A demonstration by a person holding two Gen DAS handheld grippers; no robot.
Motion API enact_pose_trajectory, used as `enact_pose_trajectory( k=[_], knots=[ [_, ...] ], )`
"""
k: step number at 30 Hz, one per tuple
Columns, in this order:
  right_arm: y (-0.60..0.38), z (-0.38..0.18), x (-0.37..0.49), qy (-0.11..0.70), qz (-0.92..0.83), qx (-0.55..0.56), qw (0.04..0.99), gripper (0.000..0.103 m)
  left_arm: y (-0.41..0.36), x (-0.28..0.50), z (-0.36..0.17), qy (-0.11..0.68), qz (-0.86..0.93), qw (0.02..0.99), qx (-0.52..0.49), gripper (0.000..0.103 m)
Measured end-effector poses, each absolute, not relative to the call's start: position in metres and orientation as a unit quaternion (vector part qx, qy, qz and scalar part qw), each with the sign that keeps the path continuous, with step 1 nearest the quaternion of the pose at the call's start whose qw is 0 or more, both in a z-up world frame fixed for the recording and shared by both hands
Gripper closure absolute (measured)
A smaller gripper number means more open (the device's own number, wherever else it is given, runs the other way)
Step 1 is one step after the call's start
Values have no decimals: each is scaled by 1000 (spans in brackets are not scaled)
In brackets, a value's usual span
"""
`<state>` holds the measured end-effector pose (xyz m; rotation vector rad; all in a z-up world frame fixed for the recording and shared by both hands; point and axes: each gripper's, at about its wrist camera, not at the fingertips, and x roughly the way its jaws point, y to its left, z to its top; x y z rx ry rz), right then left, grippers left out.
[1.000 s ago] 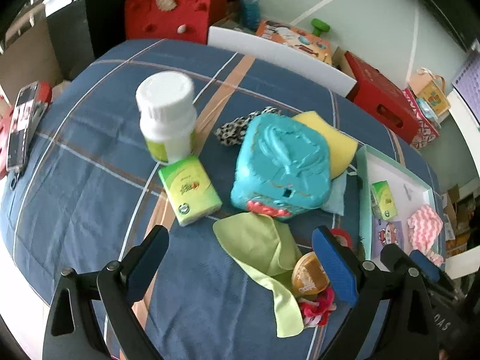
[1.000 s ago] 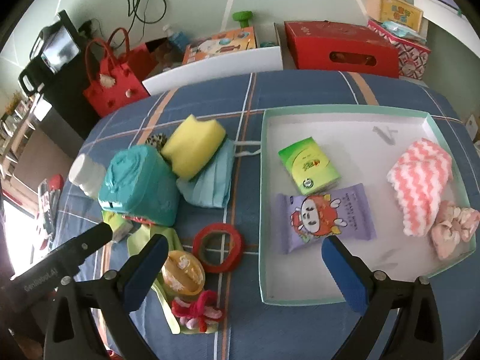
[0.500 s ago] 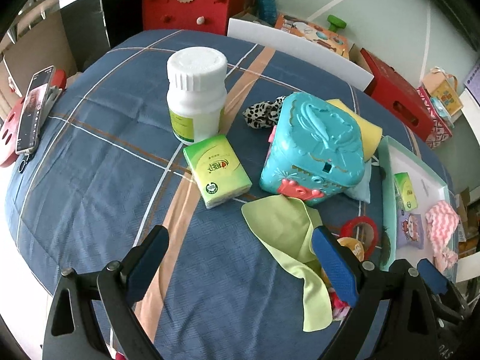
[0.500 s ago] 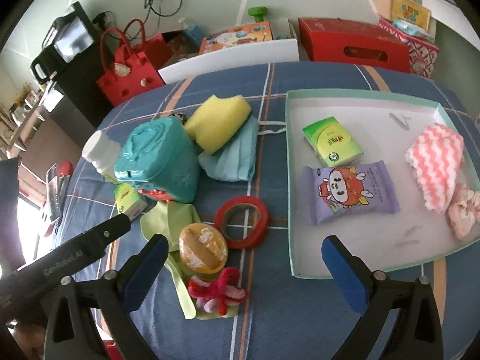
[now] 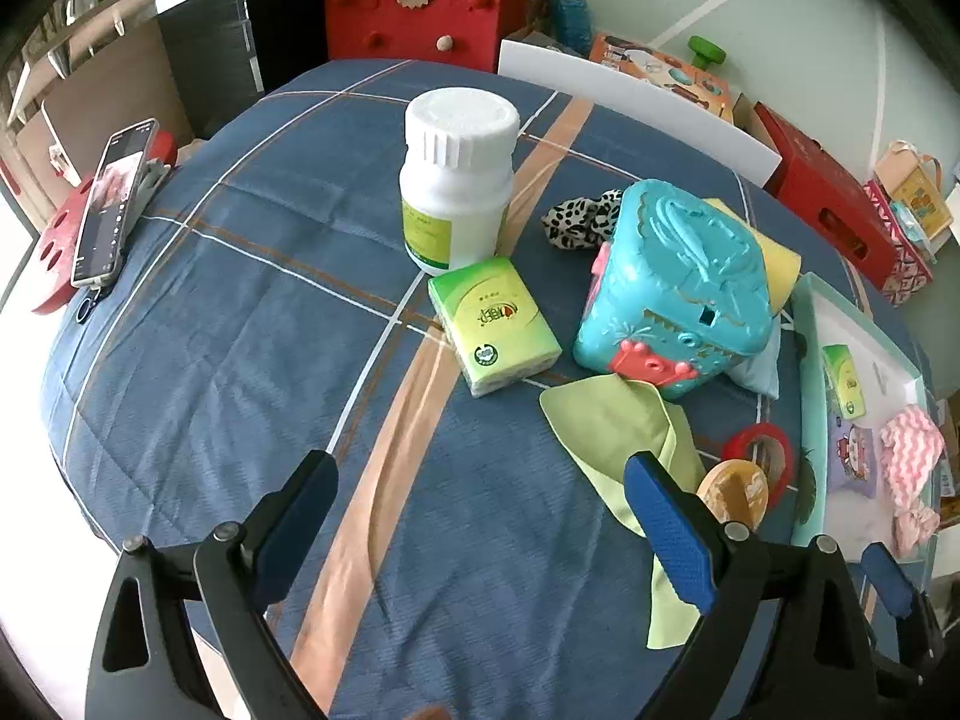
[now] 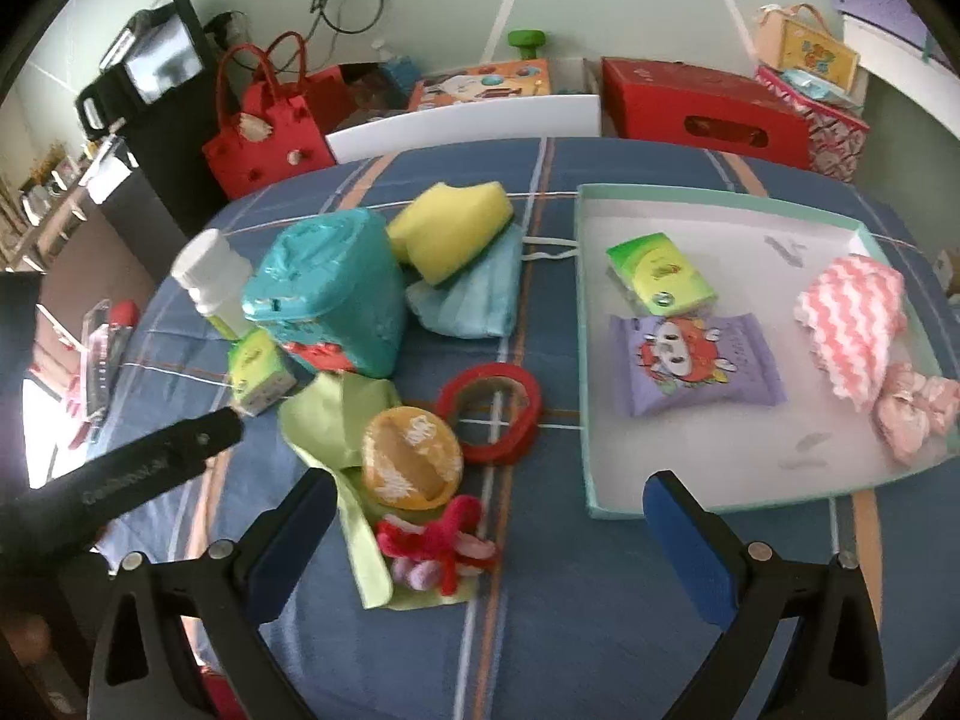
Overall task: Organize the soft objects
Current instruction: 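Withdraw both open tools from the tray back toward the pile, then lower the left tool onto the light green cloth and close on it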
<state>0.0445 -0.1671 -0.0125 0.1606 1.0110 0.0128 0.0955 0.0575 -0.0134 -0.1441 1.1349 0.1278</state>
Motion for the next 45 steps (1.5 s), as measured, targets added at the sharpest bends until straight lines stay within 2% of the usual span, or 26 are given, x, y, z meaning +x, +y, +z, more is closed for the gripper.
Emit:
enact_pose_trajectory(
  k=[13,23,29,32,39,42,45],
  knots=[
    [-184,-9,40,479,-23,93,872,0,48,95,-14,542,43,838,-50,7],
    [-187,-24,43,506,-13,119,854,0,52,99,-25,558,24,825,-84,7],
    [-180,-33,46,527,-2,116,842,0,44,103,-28,559,17,827,-55,7],
    [-179,-35,46,533,1,119,838,3,42,105,-30,561,8,826,-51,7],
    [-165,-44,49,553,25,107,826,18,44,109,-36,562,-33,820,-103,7],
    [-158,-47,49,559,31,96,823,27,41,109,-37,567,-35,819,-83,7],
    [-153,-48,49,560,38,93,822,30,42,112,-39,575,-24,814,-77,7]
  ],
)
